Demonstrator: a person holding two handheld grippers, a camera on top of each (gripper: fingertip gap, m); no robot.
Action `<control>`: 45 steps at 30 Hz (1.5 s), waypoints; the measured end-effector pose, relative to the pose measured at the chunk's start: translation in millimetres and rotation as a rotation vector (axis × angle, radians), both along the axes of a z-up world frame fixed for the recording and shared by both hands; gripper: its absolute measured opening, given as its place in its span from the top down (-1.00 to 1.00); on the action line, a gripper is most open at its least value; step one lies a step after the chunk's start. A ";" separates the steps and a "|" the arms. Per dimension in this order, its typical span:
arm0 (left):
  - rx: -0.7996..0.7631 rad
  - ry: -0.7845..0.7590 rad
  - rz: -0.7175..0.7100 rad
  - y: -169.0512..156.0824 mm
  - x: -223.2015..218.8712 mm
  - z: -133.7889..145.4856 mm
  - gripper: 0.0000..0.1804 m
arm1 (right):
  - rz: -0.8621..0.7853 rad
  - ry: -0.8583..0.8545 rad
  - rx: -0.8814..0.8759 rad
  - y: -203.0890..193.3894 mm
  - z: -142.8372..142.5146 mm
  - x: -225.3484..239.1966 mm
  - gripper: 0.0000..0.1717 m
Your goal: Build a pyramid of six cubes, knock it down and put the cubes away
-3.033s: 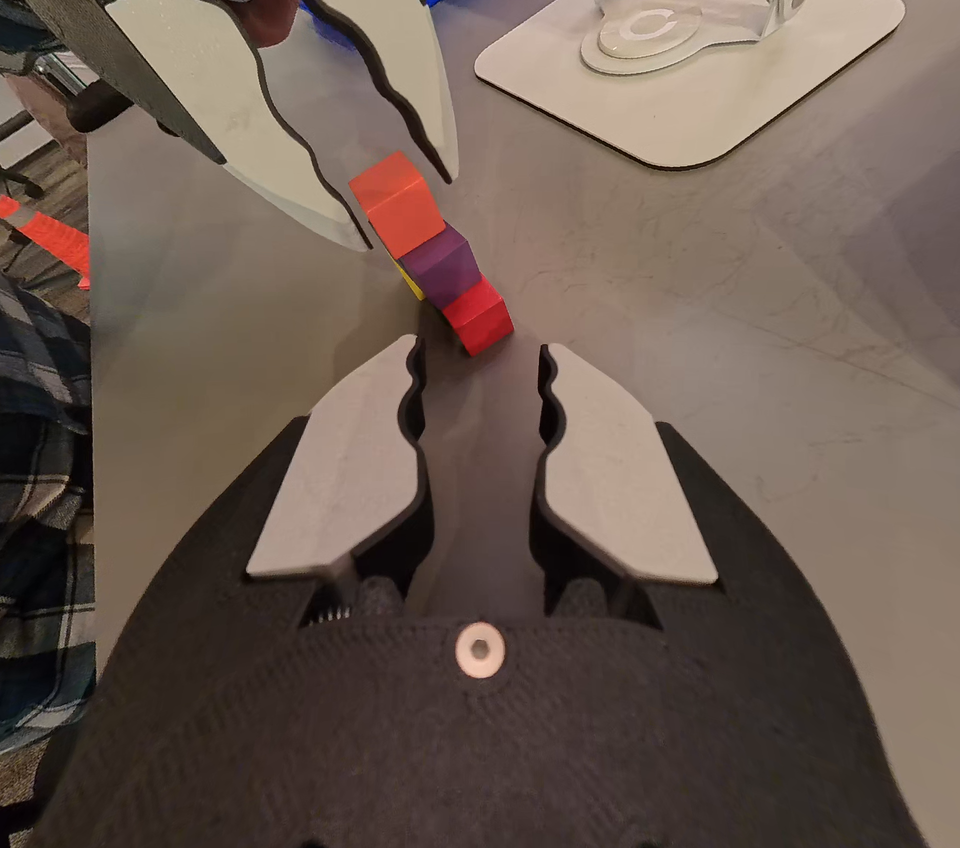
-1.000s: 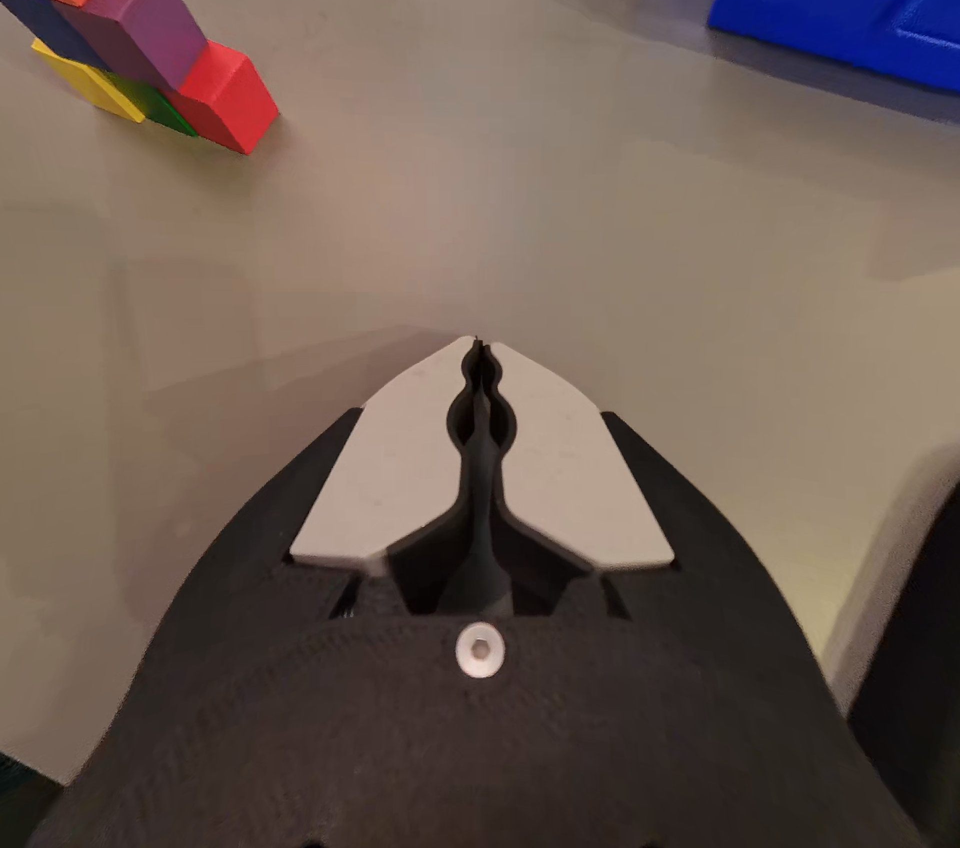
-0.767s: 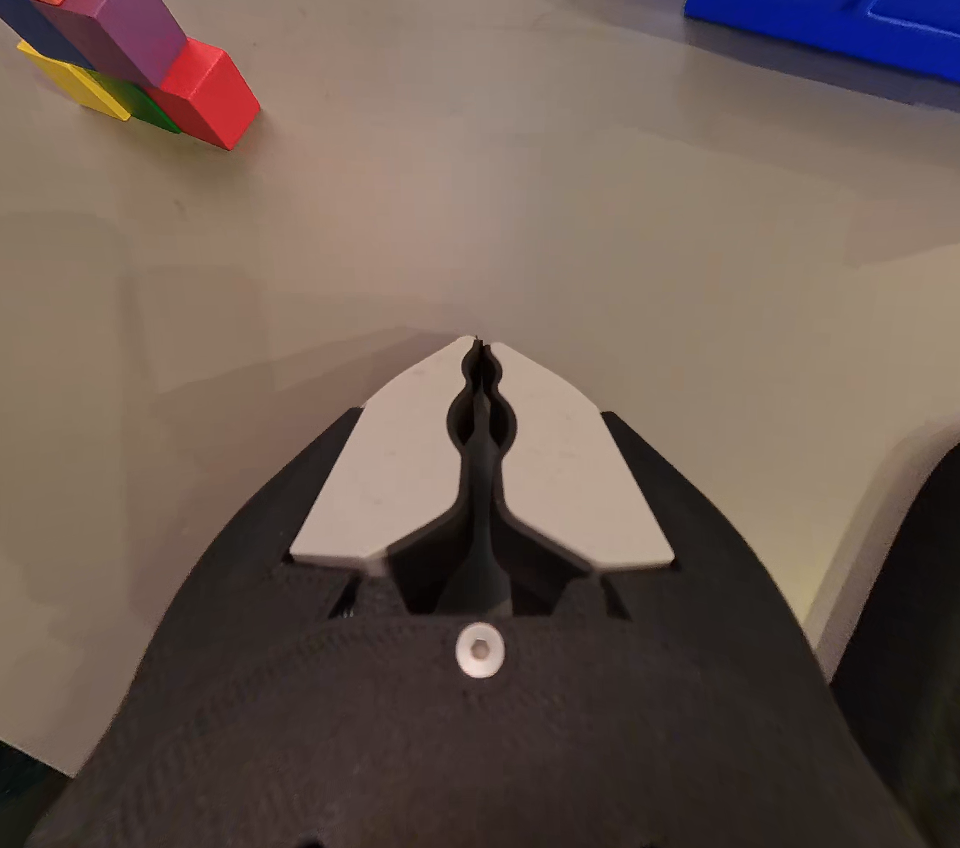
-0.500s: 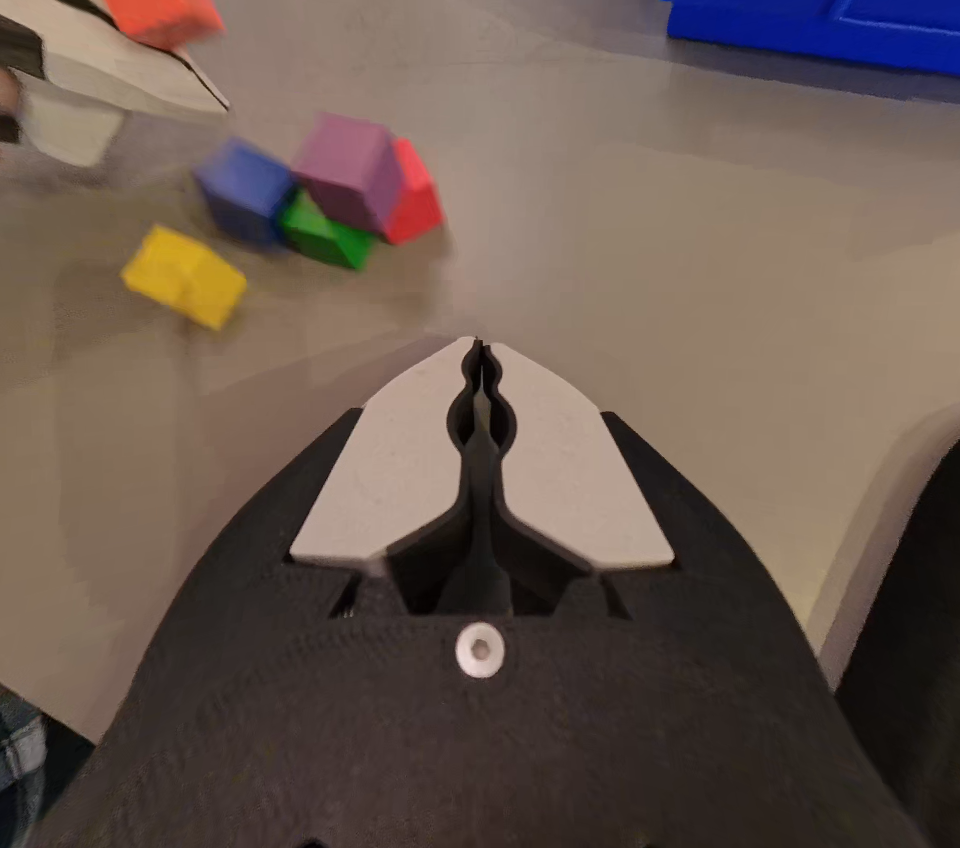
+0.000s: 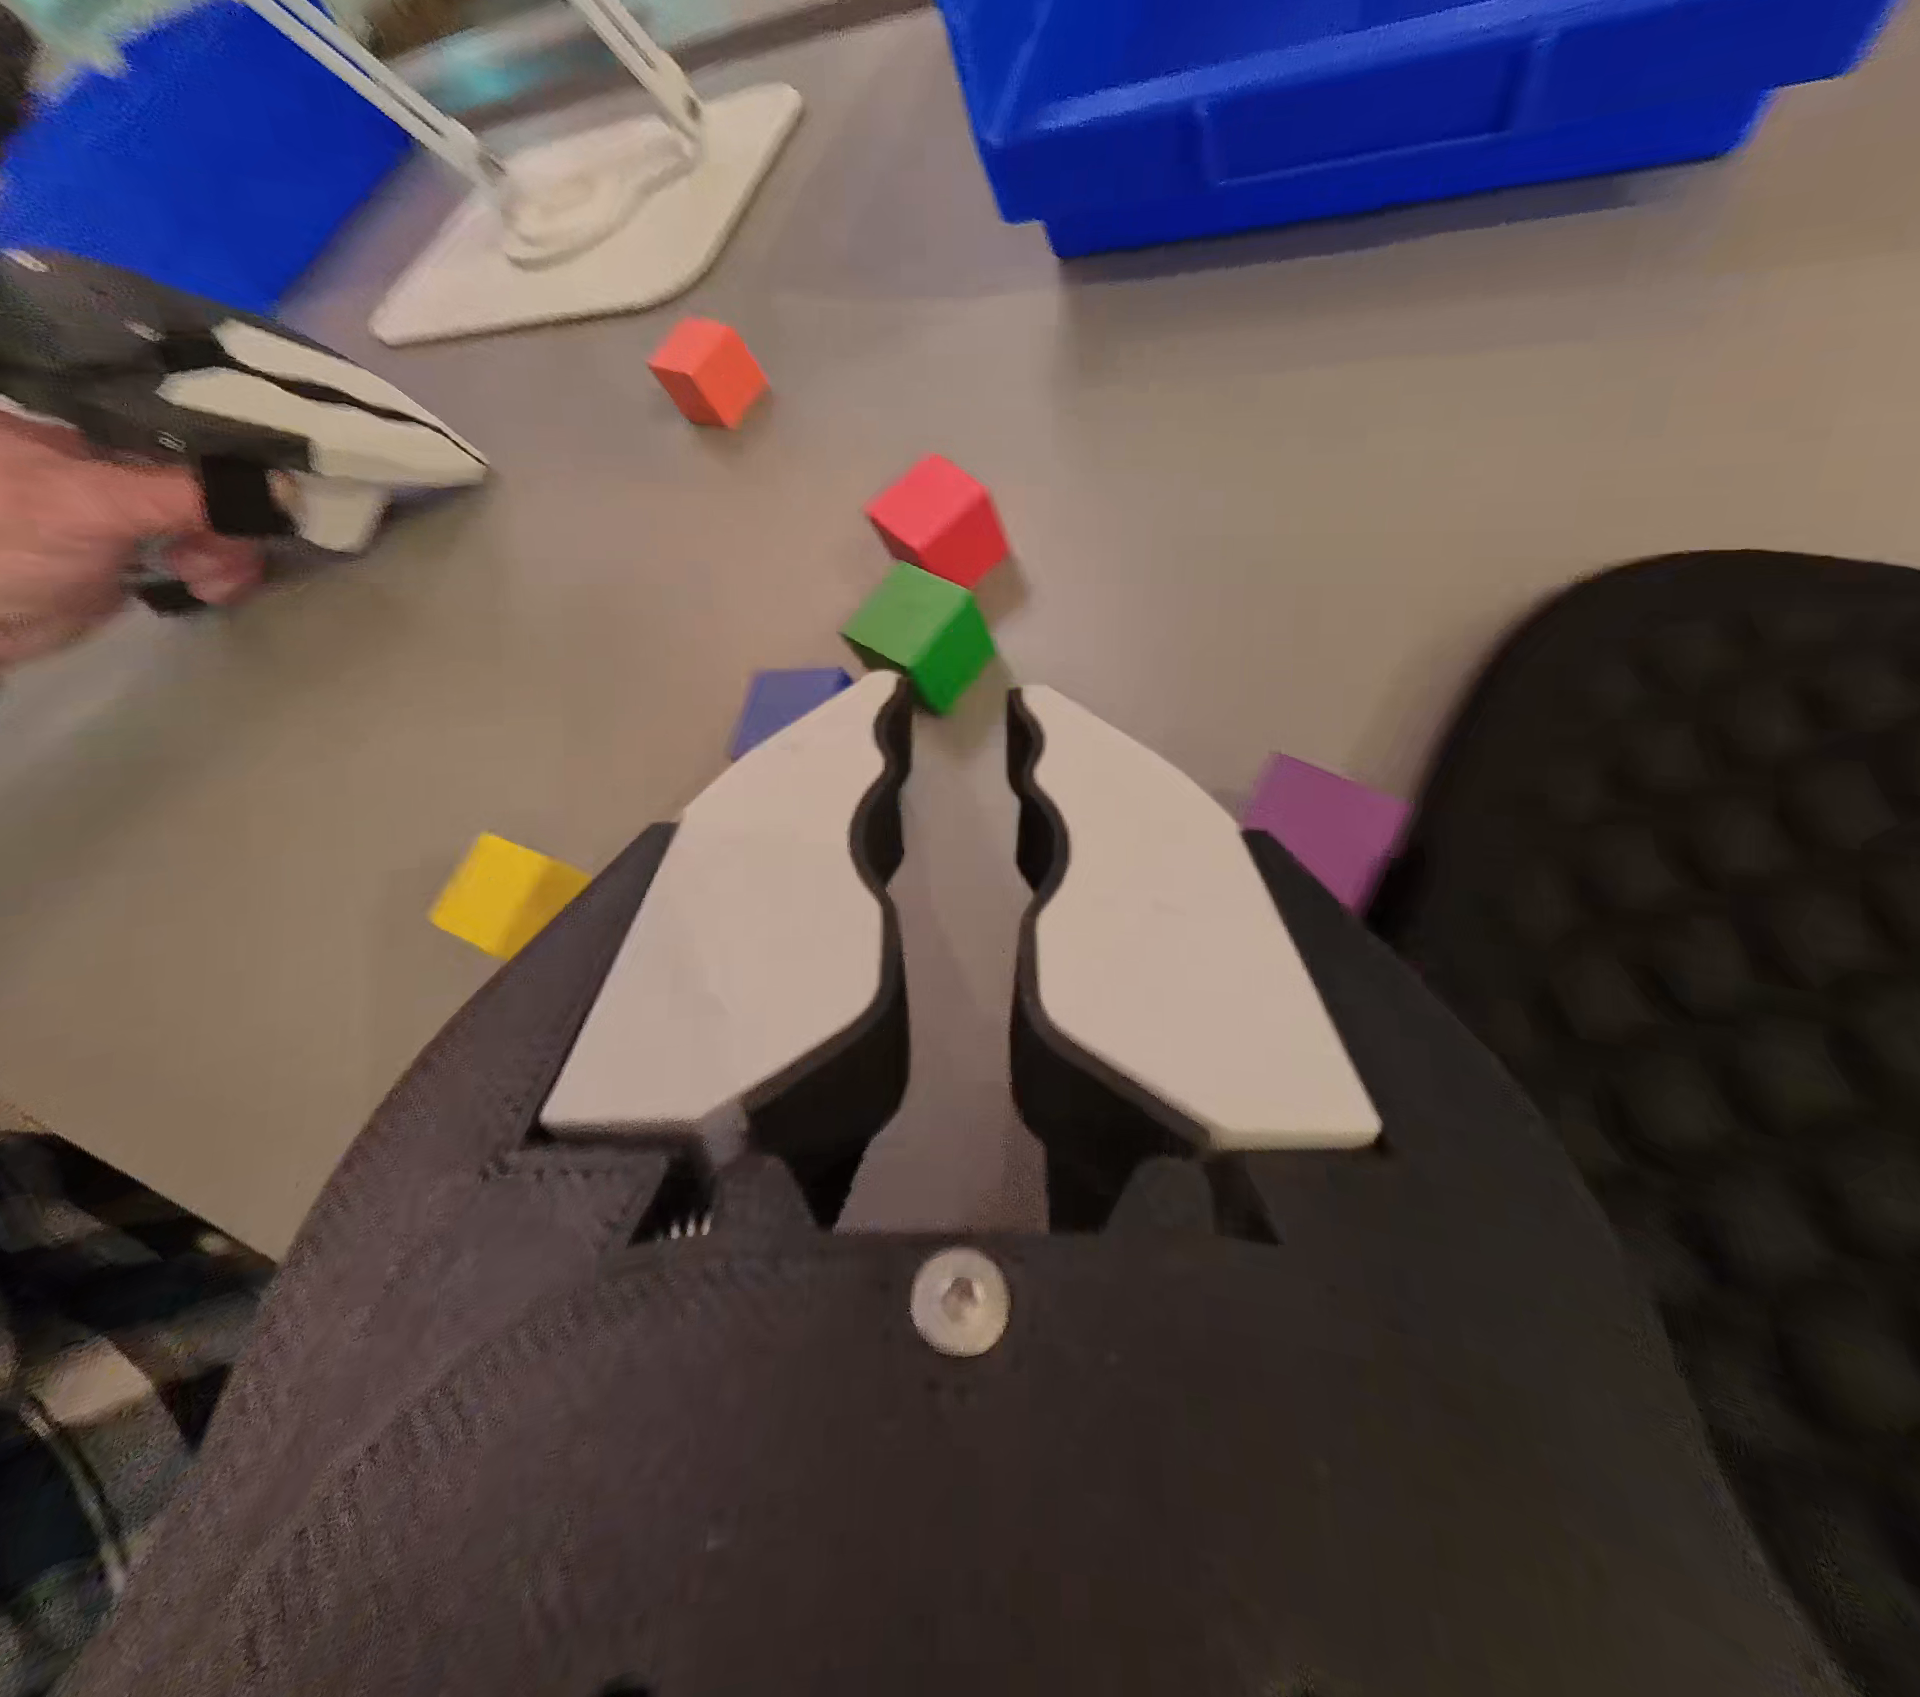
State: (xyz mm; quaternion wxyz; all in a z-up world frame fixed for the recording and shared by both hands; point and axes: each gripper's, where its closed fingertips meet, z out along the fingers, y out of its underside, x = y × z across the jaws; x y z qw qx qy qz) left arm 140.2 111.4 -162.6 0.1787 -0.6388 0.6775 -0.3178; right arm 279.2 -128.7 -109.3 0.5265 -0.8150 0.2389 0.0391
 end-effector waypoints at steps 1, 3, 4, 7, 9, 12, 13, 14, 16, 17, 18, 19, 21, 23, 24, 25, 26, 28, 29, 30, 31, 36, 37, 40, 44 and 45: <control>0.019 -0.009 -0.017 -1.2 -0.2 0.0 1.00 | -0.001 -0.034 -0.052 -10.4 -0.3 6.7 0.72; 0.021 -0.016 -0.046 -2.4 -0.5 0.2 1.00 | 0.027 -0.127 -0.203 -30.4 -2.1 21.8 0.54; 0.007 -0.022 -0.037 -1.7 0.2 0.9 1.00 | 0.073 -0.172 -0.286 -37.5 -3.6 27.0 0.45; -0.020 -0.030 -0.025 -0.5 1.8 2.0 1.00 | 0.277 -0.320 -0.497 -44.6 -10.6 35.8 0.27; -0.025 -0.037 -0.015 0.7 3.8 2.5 1.00 | 0.417 -0.348 -0.594 -44.3 -20.4 37.7 0.27; -0.026 -0.042 -0.017 0.8 6.5 2.8 1.00 | 0.610 -0.359 -0.690 -41.4 -35.5 35.5 0.37; -0.026 -0.043 -0.019 0.7 7.0 2.8 1.00 | 0.663 -0.357 -0.730 -42.6 -41.2 35.0 0.42; -0.028 -0.043 -0.019 0.6 7.0 2.9 1.00 | 0.709 -0.354 -0.773 -45.1 -46.9 35.2 0.50; -0.040 -0.046 -0.019 0.5 6.9 3.3 1.00 | 0.780 -0.338 -0.819 -47.8 -53.3 34.6 0.66; -0.049 -0.047 -0.017 0.8 7.0 3.5 1.00 | 0.793 -0.337 -0.826 -46.1 -52.8 35.4 0.66; -0.056 -0.049 -0.016 0.8 7.2 3.8 1.00 | 0.803 -0.348 -0.836 -43.7 -51.0 36.7 0.66; -0.061 -0.050 -0.016 0.9 7.2 4.0 1.00 | 0.810 -0.354 -0.832 -38.0 -46.5 37.6 0.66; -0.066 -0.054 -0.020 0.4 7.1 4.4 1.00 | 0.801 -0.347 -0.757 -13.2 -27.0 38.8 0.67; -0.071 -0.056 -0.022 0.2 7.1 4.6 1.00 | 0.743 -0.372 -0.684 22.5 -0.9 53.3 0.66; -0.072 -0.056 -0.021 0.3 7.2 4.5 1.00 | 0.704 -0.385 -0.651 42.8 12.4 64.7 0.67; -0.076 -0.057 -0.021 0.3 7.3 4.7 1.00 | 0.665 -0.388 -0.616 64.9 24.9 77.4 0.67; -0.080 -0.058 -0.020 0.5 7.4 4.8 1.00 | 0.629 -0.381 -0.587 87.3 34.6 91.3 0.67; -0.086 -0.061 -0.021 0.5 7.5 5.0 1.00 | 0.572 -0.365 -0.555 133.0 43.5 121.8 0.67; -0.087 -0.063 -0.022 0.5 7.5 5.1 1.00 | 0.550 -0.359 -0.537 156.9 44.5 136.7 0.67; -0.087 -0.064 -0.023 0.5 7.4 5.3 1.00 | 0.535 -0.324 -0.531 179.2 41.0 149.8 0.66; -0.087 -0.064 -0.023 0.5 7.4 5.2 1.00 | 0.530 -0.275 -0.539 199.8 34.2 161.0 0.66; -0.116 -0.068 -0.023 0.8 7.3 6.1 1.00 | 0.479 -0.240 -0.712 267.7 -18.8 219.1 0.66; -0.121 -0.069 -0.024 0.8 7.3 6.2 1.00 | 0.480 -0.229 -0.722 276.3 -28.1 225.0 0.65; -0.127 -0.070 -0.025 0.9 7.3 6.4 1.00 | 0.479 -0.162 -0.781 285.3 -50.7 234.0 0.52; -0.135 -0.072 -0.027 1.0 7.2 6.6 1.00 | 0.429 -0.225 -0.721 278.6 -12.9 228.4 0.53; -0.137 -0.073 -0.027 1.0 7.2 6.6 1.00 | 0.433 -0.264 -0.673 273.5 9.2 218.1 0.55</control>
